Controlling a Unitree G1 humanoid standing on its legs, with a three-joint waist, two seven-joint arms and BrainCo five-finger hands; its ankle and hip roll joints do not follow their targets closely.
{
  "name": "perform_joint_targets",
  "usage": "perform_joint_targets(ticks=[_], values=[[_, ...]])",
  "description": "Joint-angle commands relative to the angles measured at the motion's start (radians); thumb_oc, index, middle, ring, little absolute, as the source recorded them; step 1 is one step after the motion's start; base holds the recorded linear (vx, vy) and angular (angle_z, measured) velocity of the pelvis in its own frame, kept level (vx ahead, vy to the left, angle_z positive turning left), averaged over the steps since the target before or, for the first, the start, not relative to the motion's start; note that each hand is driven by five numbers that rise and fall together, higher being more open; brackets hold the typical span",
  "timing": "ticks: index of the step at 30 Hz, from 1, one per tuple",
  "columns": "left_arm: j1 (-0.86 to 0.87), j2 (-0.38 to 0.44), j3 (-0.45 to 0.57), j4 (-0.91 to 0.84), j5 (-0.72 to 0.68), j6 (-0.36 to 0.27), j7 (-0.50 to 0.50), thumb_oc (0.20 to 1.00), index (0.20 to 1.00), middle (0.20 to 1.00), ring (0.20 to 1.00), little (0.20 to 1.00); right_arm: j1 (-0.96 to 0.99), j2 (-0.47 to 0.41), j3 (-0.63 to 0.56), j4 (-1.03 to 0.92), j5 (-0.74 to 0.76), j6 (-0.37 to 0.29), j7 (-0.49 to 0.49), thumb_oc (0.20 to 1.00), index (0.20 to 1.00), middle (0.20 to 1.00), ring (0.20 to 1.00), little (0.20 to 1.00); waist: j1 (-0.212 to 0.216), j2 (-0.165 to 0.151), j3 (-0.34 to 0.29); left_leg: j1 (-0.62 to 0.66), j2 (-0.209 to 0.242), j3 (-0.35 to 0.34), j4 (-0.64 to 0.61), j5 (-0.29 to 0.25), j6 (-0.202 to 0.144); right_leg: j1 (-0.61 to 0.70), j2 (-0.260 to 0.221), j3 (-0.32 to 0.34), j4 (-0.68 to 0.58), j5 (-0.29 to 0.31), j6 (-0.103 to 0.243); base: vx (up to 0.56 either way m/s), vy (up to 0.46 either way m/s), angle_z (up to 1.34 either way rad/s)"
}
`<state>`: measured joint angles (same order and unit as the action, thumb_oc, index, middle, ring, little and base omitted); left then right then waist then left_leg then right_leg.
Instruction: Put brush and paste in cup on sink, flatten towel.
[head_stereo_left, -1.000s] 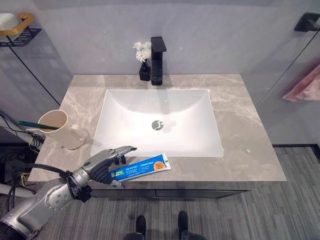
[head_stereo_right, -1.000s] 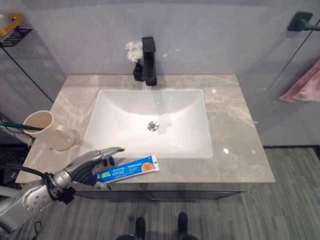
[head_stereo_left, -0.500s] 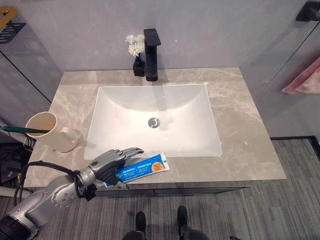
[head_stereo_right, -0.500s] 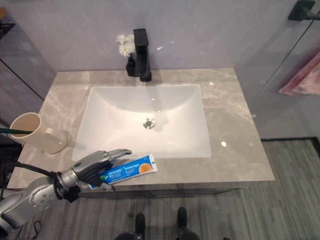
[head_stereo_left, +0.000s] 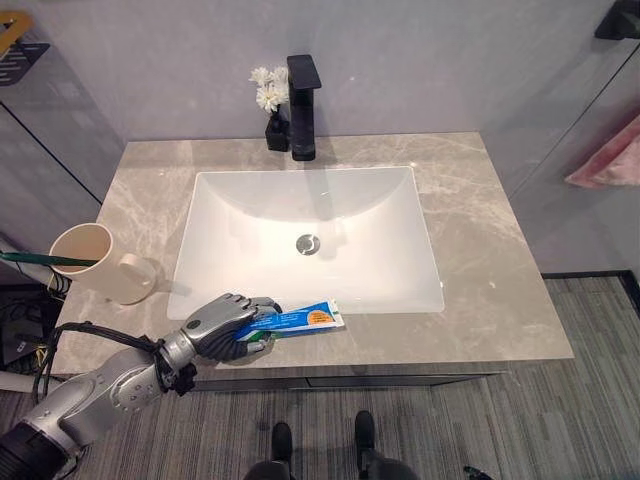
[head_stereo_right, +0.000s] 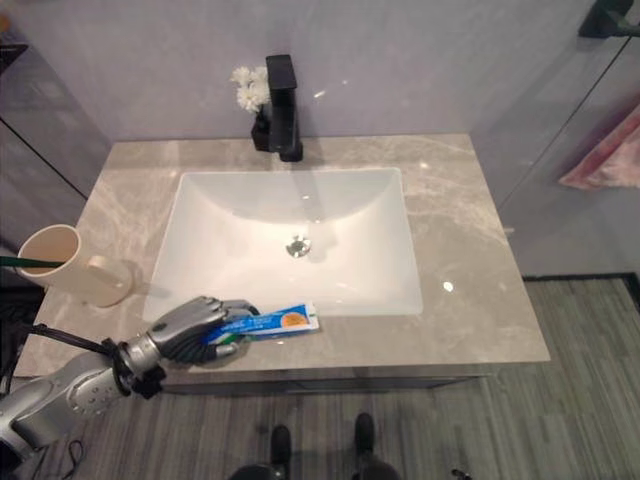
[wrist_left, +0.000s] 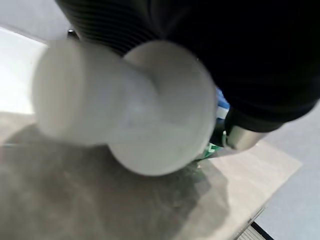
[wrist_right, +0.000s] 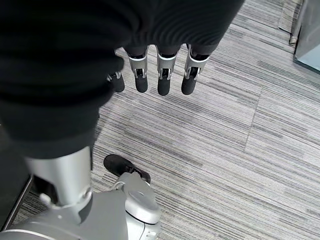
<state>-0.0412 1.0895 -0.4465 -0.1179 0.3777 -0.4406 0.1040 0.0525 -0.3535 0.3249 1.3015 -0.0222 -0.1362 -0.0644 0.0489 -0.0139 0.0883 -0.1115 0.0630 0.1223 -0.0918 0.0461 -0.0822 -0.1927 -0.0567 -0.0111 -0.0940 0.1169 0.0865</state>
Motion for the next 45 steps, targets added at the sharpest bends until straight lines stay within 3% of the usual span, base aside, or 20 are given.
perform_joint_targets(ticks=[1, 7, 8, 15, 19, 20, 21, 23, 24, 25, 26, 28, 31, 33, 35, 37, 38, 39, 41, 45], values=[[0.062, -0.034, -0.114, 0.130, 0.143, 0.017, -0.030, 0.200, 0.200, 0.200, 0.200, 0.200, -0.008, -0.020, 0.005, 0.005, 0.024, -0.005, -0.025, 1.000, 1.000, 1.000, 1.000, 1.000, -0.009, -0.026, -0.023, -0.034, 0.019, -0.058, 0.004, -0.006, -0.026, -0.009, -0.043, -0.006, 0.008, 0.003, 0.093, 0.05, 0.000, 0.00], [0.038, -0.063, -0.101, 0.135, 0.142, 0.024, -0.003, 0.200, 0.200, 0.200, 0.200, 0.200, 0.004, -0.019, -0.086, 0.062, 0.107, 0.004, -0.036, 1.000, 1.000, 1.000, 1.000, 1.000, -0.010, -0.025, -0.065, 0.014, 0.023, -0.052, 0.004, -0.021, -0.031, 0.038, -0.046, -0.012, 0.008, -0.010, 0.094, 0.08, -0.001, 0.00], [0.029, -0.067, -0.062, 0.136, 0.149, 0.034, 0.031, 0.200, 0.200, 0.200, 0.200, 0.200, 0.010, -0.022, -0.163, 0.071, 0.198, 0.001, -0.042, 1.000, 1.000, 1.000, 1.000, 1.000, -0.013, -0.025, -0.085, 0.032, 0.025, -0.049, 0.004, -0.024, -0.033, 0.057, -0.046, -0.013, 0.008, -0.016, 0.094, 0.06, -0.006, -0.02], [0.020, -0.049, 0.206, 0.064, 0.181, 0.075, 0.185, 0.200, 0.200, 0.200, 0.200, 0.200, 0.046, -0.074, -0.358, -0.055, 0.404, -0.039, -0.071, 1.000, 1.000, 1.000, 1.000, 1.000, -0.028, -0.035, -0.133, 0.075, 0.029, -0.047, 0.004, -0.022, -0.040, 0.096, -0.046, -0.016, 0.013, -0.012, 0.091, 0.03, -0.015, -0.01], [0.013, -0.070, 0.307, 0.060, 0.205, 0.091, 0.258, 0.200, 0.200, 0.200, 0.200, 0.200, 0.098, -0.122, -0.403, -0.287, 0.340, -0.055, -0.117, 1.000, 1.000, 1.000, 1.000, 1.000, -0.044, -0.037, -0.150, 0.093, 0.032, -0.040, 0.004, -0.034, -0.043, 0.115, -0.044, -0.012, 0.014, -0.023, 0.092, 0.01, -0.002, 0.01], [-0.014, -0.081, 0.365, 0.050, 0.242, 0.111, 0.314, 0.200, 0.200, 0.200, 0.200, 0.200, 0.149, -0.171, -0.449, -0.507, 0.201, -0.052, -0.189, 1.000, 1.000, 1.000, 1.000, 1.000, -0.060, -0.037, -0.157, 0.098, 0.032, -0.034, 0.004, -0.020, -0.043, 0.114, -0.045, -0.008, 0.021, -0.012, 0.090, 0.00, 0.000, 0.00], [-0.024, -0.083, 0.387, 0.053, 0.263, 0.123, 0.334, 0.200, 0.200, 0.200, 0.200, 0.200, 0.170, -0.199, -0.467, -0.597, 0.095, -0.042, -0.225, 1.000, 1.000, 1.000, 1.000, 1.000, -0.064, -0.036, -0.165, 0.102, 0.032, -0.032, 0.004, -0.025, -0.043, 0.119, -0.045, -0.008, 0.018, -0.014, 0.090, 0.00, 0.000, 0.00], [-0.030, -0.096, 0.408, 0.041, 0.284, 0.131, 0.350, 0.200, 0.200, 0.200, 0.200, 0.200, 0.192, -0.210, -0.497, -0.666, 0.011, -0.024, -0.253, 1.000, 1.000, 1.000, 1.000, 1.000, -0.068, -0.033, -0.173, 0.109, 0.034, -0.031, 0.004, -0.038, -0.043, 0.127, -0.045, -0.008, 0.016, -0.023, 0.091, 0.04, 0.006, -0.04], [-0.054, -0.101, 0.442, 0.008, 0.326, 0.147, 0.366, 0.200, 0.200, 0.200, 0.200, 0.200, 0.215, -0.268, -0.553, -0.796, -0.157, -0.004, -0.308, 1.000, 1.000, 1.000, 1.000, 1.000, -0.081, -0.032, -0.178, 0.112, 0.033, -0.027, 0.004, -0.029, -0.041, 0.128, -0.047, -0.006, 0.020, -0.015, 0.090, 0.01, 0.005, -0.07], [-0.072, -0.101, 0.447, 0.004, 0.340, 0.151, 0.377, 0.200, 0.200, 0.200, 0.200, 0.200, 0.222, -0.290, -0.575, -0.814, -0.206, -0.002, -0.327, 1.000, 1.000, 1.000, 1.000, 1.000, -0.085, -0.031, -0.182, 0.114, 0.033, -0.027, 0.004, -0.029, -0.041, 0.130, -0.047, -0.006, 0.022, -0.016, 0.089, 0.01, 0.004, -0.15], [-0.074, -0.103, 0.445, 0.005, 0.341, 0.151, 0.377, 0.200, 0.200, 0.200, 0.200, 0.200, 0.223, -0.289, -0.577, -0.815, -0.210, -0.001, -0.328, 1.000, 1.000, 1.000, 1.000, 1.000, -0.084, -0.028, -0.184, 0.118, 0.034, -0.028, 0.004, -0.040, -0.041, 0.135, -0.047, -0.006, 0.019, -0.024, 0.090, 0.03, 0.010, -0.17], [-0.116, -0.124, 0.473, -0.017, 0.367, 0.177, 0.380, 0.200, 0.200, 0.200, 0.200, 0.200, 0.233, -0.334, -0.668, -1.053, -0.305, 0.008, -0.327, 1.000, 1.000, 1.000, 1.000, 1.000, -0.096, -0.027, -0.195, 0.123, 0.034, -0.026, 0.004, -0.041, -0.039, 0.138, -0.047, -0.002, 0.023, -0.027, 0.089, 0.02, 0.011, -0.11], [-0.202, -0.143, 0.434, -0.033, 0.374, 0.189, 0.392, 0.200, 0.200, 0.200, 0.200, 0.200, 0.160, -0.316, -0.668, -1.196, -0.227, -0.041, -0.325, 1.000, 1.000, 1.000, 1.000, 1.000, -0.099, -0.025, -0.206, 0.128, 0.033, -0.026, 0.004, -0.040, -0.037, 0.143, -0.045, -0.001, 0.028, -0.030, 0.086, -0.02, -0.001, -0.02], [-0.215, -0.141, 0.426, -0.029, 0.376, 0.192, 0.392, 0.200, 0.200, 0.200, 0.200, 0.200, 0.162, -0.312, -0.675, -1.203, -0.223, -0.038, -0.319, 1.000, 1.000, 1.000, 1.000, 1.000, -0.097, -0.029, -0.199, 0.125, 0.032, -0.026, 0.004, -0.030, -0.037, 0.139, -0.046, -0.002, 0.032, -0.023, 0.085, -0.02, -0.003, -0.02], [-0.343, -0.159, 0.341, -0.039, 0.359, 0.203, 0.387, 0.200, 0.200, 0.200, 0.200, 0.200, 0.032, -0.248, -0.524, -1.301, 0.134, -0.131, -0.200, 1.000, 1.000, 1.000, 1.000, 1.000, -0.088, -0.038, -0.207, 0.130, 0.034, -0.022, 0.004, -0.026, -0.035, 0.144, -0.043, 0.002, 0.037, -0.024, 0.081, -0.04, -0.019, 0.01], [-0.372, -0.168, 0.319, -0.044, 0.354, 0.206, 0.386, 0.200, 0.200, 0.200, 0.200, 0.200, 0.005, -0.233, -0.474, -1.311, 0.239, -0.146, -0.145, 1.000, 1.000, 1.000, 1.000, 1.000, -0.083, -0.043, -0.205, 0.132, 0.035, -0.019, 0.004, -0.025, -0.035, 0.145, -0.042, 0.003, 0.037, -0.023, 0.080, -0.06, -0.020, -0.02], [-0.405, -0.188, 0.270, -0.065, 0.333, 0.196, 0.364, 0.200, 0.200, 0.200, 0.200, 0.200, -0.057, -0.267, -0.337, -1.351, 0.260, -0.130, -0.043, 1.000, 1.000, 1.000, 1.000, 1.000, -0.073, -0.053, -0.206, 0.136, 0.038, -0.014, 0.004, -0.021, -0.036, 0.146, -0.040, 0.004, 0.037, -0.022, 0.078, -0.04, -0.028, 0.02], [-0.429, -0.218, 0.215, -0.084, 0.311, 0.181, 0.339, 0.200, 0.200, 0.200, 0.200, 0.200, -0.124, -0.257, -0.203, -1.390, 0.373, -0.125, 0.033, 1.000, 1.000, 1.000, 1.000, 1.000, -0.061, -0.058, -0.205, 0.140, 0.039, -0.011, 0.004, -0.020, -0.036, 0.147, -0.038, 0.003, 0.040, -0.023, 0.075, -0.05, -0.028, -0.01], [-0.445, -0.249, 0.145, -0.078, 0.285, 0.185, 0.328, 0.200, 0.200, 0.200, 0.200, 0.200, -0.208, -0.170, -0.051, -1.360, 0.551, -0.100, 0.068, 1.000, 1.000, 1.000, 1.000, 1.000, -0.041, -0.063, -0.201, 0.147, 0.040, -0.013, 0.004, -0.021, -0.035, 0.157, -0.039, -0.002, 0.040, -0.027, 0.072, -0.01, -0.003, -0.05], [-0.409, -0.260, 0.112, -0.158, 0.239, 0.152, 0.306, 0.200, 0.200, 0.200, 0.200, 0.200, -0.377, -0.037, 0.083, -1.387, 0.756, -0.148, 0.104, 1.000, 1.000, 1.000, 1.000, 1.000, -0.006, -0.069, -0.188, 0.146, 0.038, -0.024, 0.004, -0.015, -0.036, 0.168, -0.045, -0.015, 0.035, -0.027, 0.068, -0.02, 0.004, 0.05]])
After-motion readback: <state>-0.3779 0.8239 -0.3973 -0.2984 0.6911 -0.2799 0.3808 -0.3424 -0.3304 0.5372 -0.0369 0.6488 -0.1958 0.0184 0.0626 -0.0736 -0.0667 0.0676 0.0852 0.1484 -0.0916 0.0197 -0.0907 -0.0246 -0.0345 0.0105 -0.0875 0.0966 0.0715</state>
